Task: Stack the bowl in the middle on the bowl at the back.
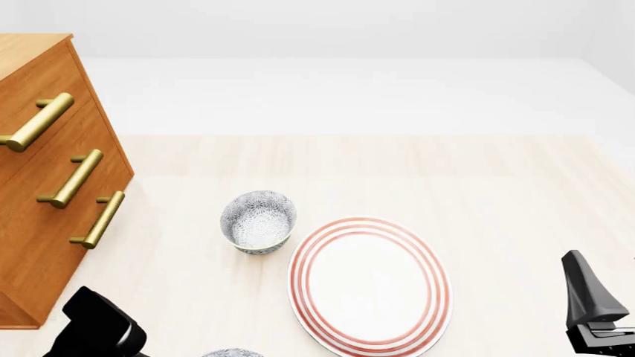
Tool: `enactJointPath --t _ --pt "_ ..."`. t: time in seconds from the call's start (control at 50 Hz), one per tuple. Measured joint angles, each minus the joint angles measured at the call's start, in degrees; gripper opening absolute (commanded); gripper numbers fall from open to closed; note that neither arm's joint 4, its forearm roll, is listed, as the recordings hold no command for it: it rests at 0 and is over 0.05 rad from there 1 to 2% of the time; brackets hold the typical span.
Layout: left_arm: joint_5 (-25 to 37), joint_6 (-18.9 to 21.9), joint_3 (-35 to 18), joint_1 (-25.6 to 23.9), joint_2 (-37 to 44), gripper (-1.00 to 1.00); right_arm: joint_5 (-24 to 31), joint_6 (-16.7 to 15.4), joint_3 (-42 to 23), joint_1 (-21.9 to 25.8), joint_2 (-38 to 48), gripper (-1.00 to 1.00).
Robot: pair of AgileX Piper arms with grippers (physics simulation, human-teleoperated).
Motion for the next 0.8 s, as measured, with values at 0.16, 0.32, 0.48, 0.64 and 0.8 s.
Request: enactJointPath --t 0.16,0.32,0.48,0.64,0.8 --pt "-0.7 -0.4 1.9 0.1 -0.3 -1.0 0.0 0.0 0.0 0.0 0.0 1.0" --pt "-1.4 -0.3 3.0 0.0 0.0 1.0 0.0 0.0 0.0 0.0 0.0 1.0" --pt "-1.7 0.0 3.4 0.0 0.2 1.0 0.0 0.0 0.0 0.0 0.0 1.0" --pt "-1.4 0.3 3.4 0.1 0.0 1.0 0.0 0.0 0.0 0.0 0.0 1.0" --pt "-0.2 0.9 3.0 0.6 -0.9 1.0 0.0 0.0 0.0 0.0 0.0 1.0"
